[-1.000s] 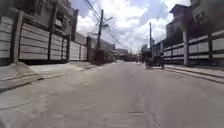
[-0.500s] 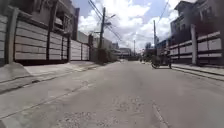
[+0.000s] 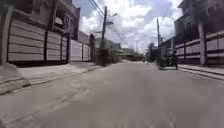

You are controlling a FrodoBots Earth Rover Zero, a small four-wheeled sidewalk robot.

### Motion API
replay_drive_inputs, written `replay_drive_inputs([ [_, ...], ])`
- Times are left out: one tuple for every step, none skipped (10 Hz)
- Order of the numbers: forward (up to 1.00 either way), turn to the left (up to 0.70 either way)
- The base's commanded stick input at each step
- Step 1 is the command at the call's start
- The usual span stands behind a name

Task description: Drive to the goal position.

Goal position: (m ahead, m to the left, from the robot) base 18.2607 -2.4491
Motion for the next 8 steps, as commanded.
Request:
replay_drive_inputs([
  [1.00, 0.00],
  [1.00, 0.00],
  [1.00, 0.00],
  [1.00, 0.00],
  [1.00, 0.00],
  [1.00, 0.00],
  [1.00, 0.00],
  [1.00, 0.00],
])
